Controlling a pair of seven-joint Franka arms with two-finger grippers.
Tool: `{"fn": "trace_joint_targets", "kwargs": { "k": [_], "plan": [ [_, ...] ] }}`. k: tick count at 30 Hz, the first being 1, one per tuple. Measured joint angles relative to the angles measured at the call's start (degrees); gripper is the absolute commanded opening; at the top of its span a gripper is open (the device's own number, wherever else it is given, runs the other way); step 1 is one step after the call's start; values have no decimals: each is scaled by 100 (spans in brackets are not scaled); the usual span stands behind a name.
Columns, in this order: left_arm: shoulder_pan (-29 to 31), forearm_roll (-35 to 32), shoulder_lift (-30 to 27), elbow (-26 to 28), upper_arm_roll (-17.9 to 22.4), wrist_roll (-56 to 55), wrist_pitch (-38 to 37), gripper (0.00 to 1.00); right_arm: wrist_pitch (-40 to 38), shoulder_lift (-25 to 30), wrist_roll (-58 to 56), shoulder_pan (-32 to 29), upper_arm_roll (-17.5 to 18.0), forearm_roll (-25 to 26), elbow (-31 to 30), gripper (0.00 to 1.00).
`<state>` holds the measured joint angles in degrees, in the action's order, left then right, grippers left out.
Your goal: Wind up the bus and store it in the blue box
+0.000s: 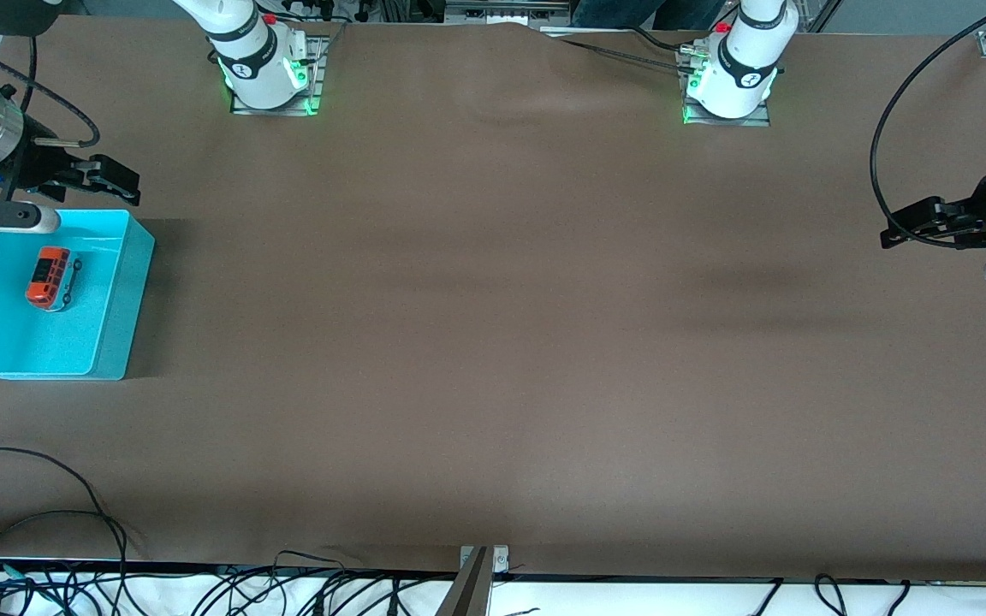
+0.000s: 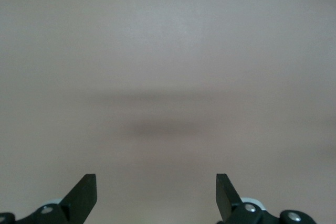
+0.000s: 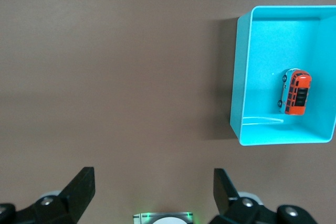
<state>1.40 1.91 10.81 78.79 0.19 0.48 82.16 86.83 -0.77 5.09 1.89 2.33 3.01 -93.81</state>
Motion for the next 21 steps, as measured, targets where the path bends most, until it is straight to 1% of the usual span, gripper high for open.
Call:
{"fn": "trace_joint_targets", "kwargs": {
  "k": [8, 16, 21],
  "plan": [
    [-36, 0, 15, -10, -34, 0, 6, 100, 7, -11, -264, -42, -150, -17, 12, 100],
    [-205, 0, 15, -16, -53, -6, 6, 100, 7, -12, -271, -44, -310, -324, 13, 100],
    [-289, 0, 16, -17, -54, -9, 6, 100, 7, -11, -288, -50, -353, -392, 24, 100]
  ]
}}
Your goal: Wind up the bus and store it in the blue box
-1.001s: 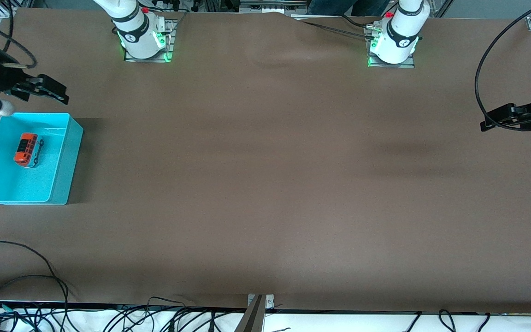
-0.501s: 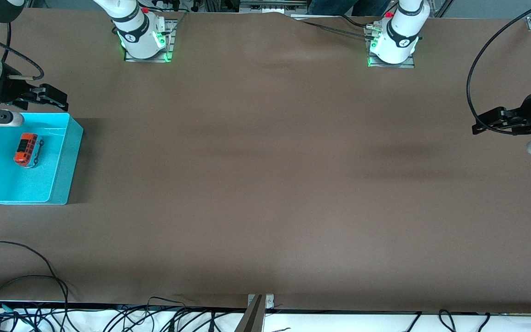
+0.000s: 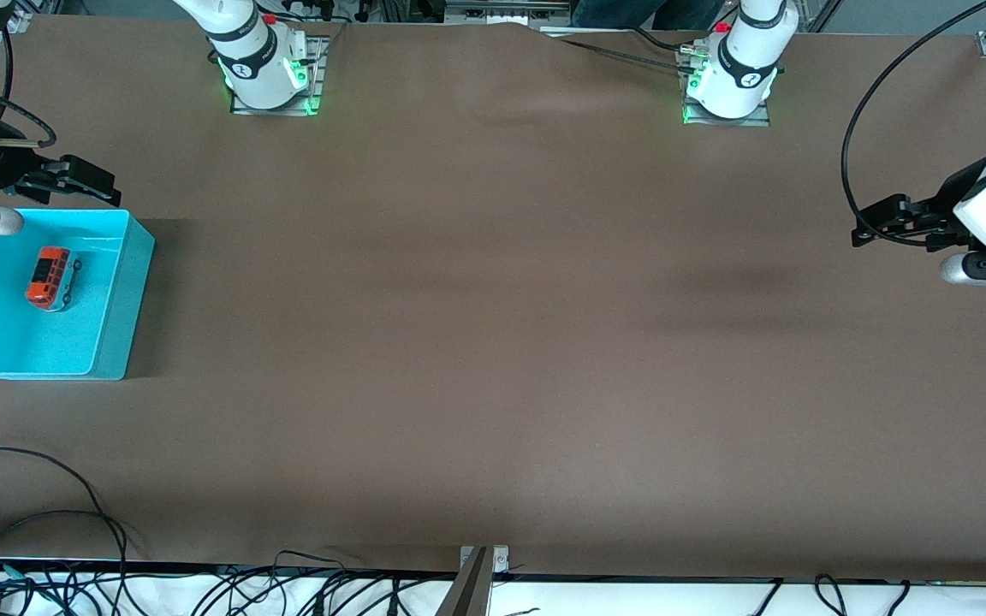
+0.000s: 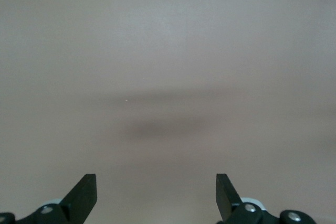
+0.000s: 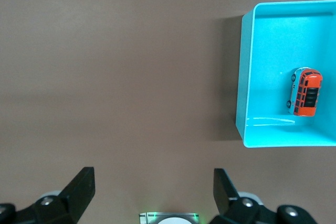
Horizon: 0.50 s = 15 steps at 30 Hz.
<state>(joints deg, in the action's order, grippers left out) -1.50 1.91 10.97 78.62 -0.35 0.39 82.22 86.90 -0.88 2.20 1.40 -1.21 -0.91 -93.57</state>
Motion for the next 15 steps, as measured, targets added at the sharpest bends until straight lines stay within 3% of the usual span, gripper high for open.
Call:
{"fn": "trace_joint_targets", "kwargs": {
  "k": [15],
  "plan": [
    [-105, -111, -39, -81, -75, -147, 50, 100, -1, 7, -9, -12, -73, -12, 77, 100]
  ]
}}
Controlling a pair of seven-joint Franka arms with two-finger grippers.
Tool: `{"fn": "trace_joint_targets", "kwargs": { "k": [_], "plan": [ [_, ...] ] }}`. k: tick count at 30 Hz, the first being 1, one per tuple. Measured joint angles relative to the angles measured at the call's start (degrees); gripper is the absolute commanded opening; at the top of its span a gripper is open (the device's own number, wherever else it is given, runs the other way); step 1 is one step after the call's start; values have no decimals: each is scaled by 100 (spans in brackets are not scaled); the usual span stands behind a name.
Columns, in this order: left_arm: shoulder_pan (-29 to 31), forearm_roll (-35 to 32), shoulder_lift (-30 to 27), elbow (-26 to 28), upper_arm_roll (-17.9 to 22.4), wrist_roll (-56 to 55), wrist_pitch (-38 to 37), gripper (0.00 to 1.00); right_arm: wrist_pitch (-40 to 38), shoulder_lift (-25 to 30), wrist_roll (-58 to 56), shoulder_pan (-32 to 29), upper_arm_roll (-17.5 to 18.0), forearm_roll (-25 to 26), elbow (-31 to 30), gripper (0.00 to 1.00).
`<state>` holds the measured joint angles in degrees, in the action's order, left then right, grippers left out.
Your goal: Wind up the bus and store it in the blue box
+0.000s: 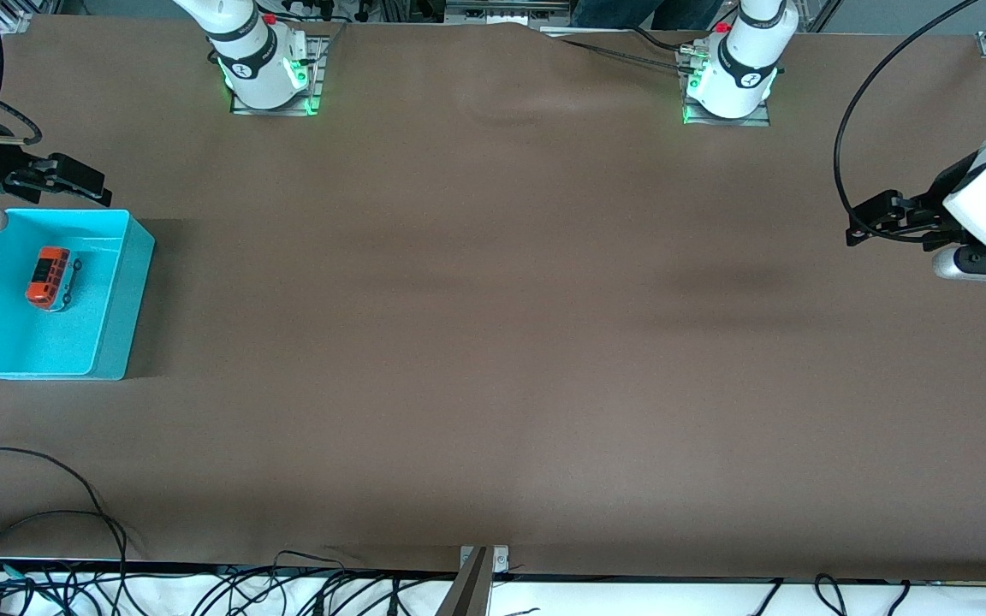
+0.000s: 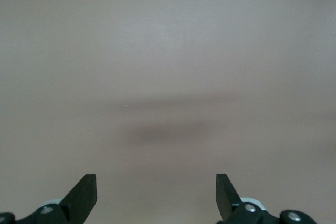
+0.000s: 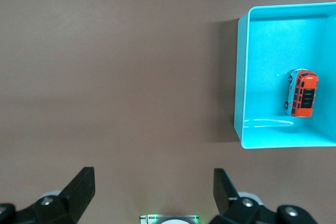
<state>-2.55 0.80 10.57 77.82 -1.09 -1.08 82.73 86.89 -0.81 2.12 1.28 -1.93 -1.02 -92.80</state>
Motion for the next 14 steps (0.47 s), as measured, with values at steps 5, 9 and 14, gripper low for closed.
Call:
{"fn": "trace_joint_targets", "kwargs": {
  "k": [5, 9, 14],
  "plan": [
    [-7, -14, -26, -1, 7, -19, 0, 100, -3, 1, -5, 0, -4, 1, 8, 100],
    [-5, -15, -37, -1, 24, -20, 0, 100, -5, 1, -12, 0, -4, 16, 9, 100],
    [-7, -15, -68, 2, 25, -20, 55, 100, -5, 1, -22, 0, -8, 35, 29, 100]
  ]
}}
